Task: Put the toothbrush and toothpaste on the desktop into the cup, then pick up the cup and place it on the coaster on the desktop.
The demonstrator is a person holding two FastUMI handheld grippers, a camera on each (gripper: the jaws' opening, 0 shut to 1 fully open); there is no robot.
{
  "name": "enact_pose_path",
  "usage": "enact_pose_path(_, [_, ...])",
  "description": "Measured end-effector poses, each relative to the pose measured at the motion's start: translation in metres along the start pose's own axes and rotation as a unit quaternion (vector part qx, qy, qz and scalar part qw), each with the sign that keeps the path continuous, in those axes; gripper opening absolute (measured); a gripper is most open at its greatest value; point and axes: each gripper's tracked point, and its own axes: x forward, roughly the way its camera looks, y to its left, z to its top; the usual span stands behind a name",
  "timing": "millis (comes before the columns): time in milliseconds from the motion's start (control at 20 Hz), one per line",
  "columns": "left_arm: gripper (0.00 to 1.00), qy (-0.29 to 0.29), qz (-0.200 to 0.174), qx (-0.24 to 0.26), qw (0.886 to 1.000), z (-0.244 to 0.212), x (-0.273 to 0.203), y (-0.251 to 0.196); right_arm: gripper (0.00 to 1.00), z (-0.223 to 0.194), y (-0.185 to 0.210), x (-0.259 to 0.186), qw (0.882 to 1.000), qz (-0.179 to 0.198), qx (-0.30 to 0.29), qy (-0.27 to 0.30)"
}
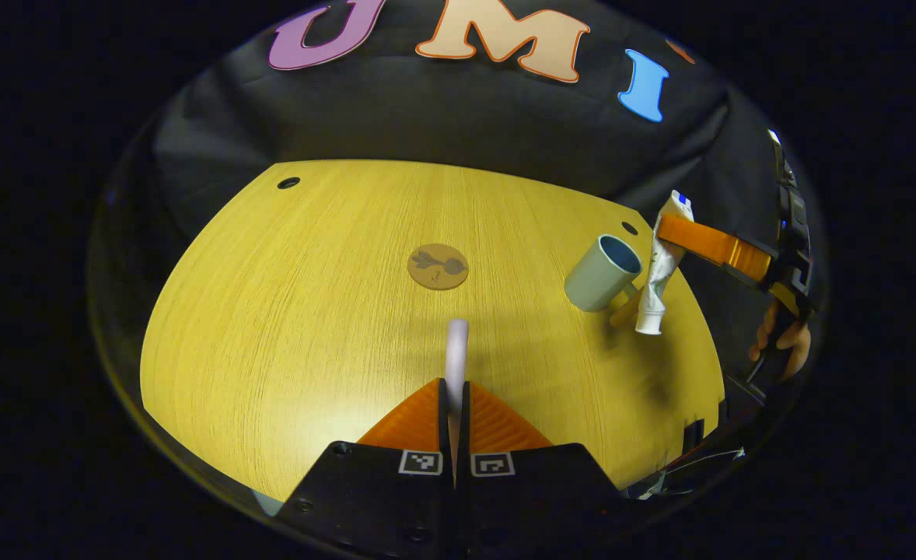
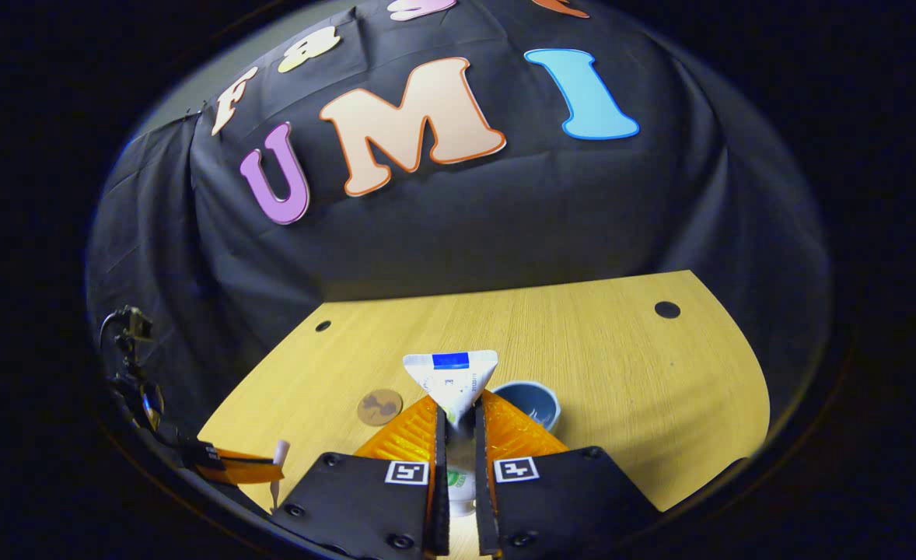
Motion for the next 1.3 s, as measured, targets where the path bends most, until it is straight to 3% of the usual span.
enact_pose_path(350, [0.0, -0.015, 0.015, -0.015, 1.0, 0.007, -0.018, -0.002, 0.16, 0.037, -0.031, 0.043, 0.998, -0.027, 0.021, -0.051])
enact_pose_path(750, [0.0, -0.026, 0.03, -0.022, 0.999, 0.015, -0.035, -0.005, 0.16, 0.011, -0.047, 0.077, 0.999, -0.04, -0.007, -0.026])
enact_pose_path(1100, [0.0, -0.04, 0.017, -0.018, 0.999, 0.035, -0.031, -0.017, 0.16, -0.014, -0.055, 0.085, 0.998, -0.057, -0.01, 0.007])
enact_pose_path(1200, [0.0, -0.044, 0.01, -0.014, 0.999, 0.045, -0.03, -0.022, 0.22, -0.027, -0.052, 0.079, 0.998, -0.051, -0.006, 0.03])
enact_pose_path(1300, [0.0, -0.05, -0.001, -0.009, 0.999, 0.058, -0.027, -0.031, 0.34, -0.041, -0.05, 0.068, 0.998, -0.041, -0.003, 0.049])
